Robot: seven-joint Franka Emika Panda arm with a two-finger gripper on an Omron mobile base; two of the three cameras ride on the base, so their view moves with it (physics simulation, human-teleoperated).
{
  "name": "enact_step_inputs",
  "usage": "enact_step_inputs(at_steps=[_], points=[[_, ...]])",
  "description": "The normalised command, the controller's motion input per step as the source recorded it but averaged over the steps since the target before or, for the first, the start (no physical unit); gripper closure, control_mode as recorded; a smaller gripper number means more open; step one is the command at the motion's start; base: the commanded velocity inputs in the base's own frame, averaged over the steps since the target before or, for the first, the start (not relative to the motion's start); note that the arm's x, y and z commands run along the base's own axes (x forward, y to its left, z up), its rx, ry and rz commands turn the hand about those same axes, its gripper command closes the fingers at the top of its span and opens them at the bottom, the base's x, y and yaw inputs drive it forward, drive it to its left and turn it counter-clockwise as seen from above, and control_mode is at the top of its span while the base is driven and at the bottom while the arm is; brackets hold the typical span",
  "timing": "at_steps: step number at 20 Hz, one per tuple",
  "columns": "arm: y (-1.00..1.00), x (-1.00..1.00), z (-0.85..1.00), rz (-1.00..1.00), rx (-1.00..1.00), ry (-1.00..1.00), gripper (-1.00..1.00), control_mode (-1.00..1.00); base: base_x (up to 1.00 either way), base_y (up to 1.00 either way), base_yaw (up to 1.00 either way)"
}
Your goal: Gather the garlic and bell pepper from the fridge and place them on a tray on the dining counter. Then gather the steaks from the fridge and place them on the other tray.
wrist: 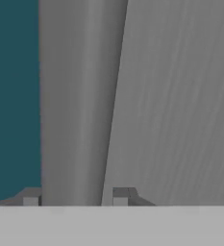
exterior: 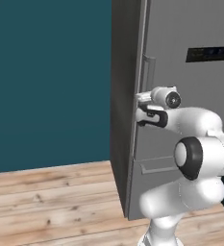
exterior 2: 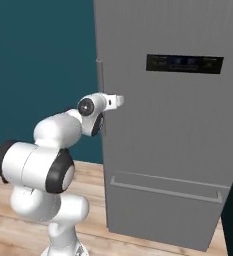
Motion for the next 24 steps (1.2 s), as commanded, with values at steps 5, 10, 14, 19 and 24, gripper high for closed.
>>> enact_step_inputs(at_steps=[5,10,14,19,24], points=[[-0.53,-0.27,0.11,0.0,0.0,0.38,1.0,-1.0,0.0,0.0,0.0],[-0.6,-0.36,0.04,0.0,0.0,0.33,1.0,-1.0,0.0,0.0,0.0],[-0.67,-0.41,0.0,0.0,0.0,0.24,1.0,-1.0,0.0,0.0,0.0],[-0.72,-0.48,0.0,0.0,0.0,0.02,1.0,-1.0,0.0,0.0,0.0],[-0.97,-0.78,0.0,0.0,0.0,0.0,1.0,-1.0,0.0,0.0,0.0]])
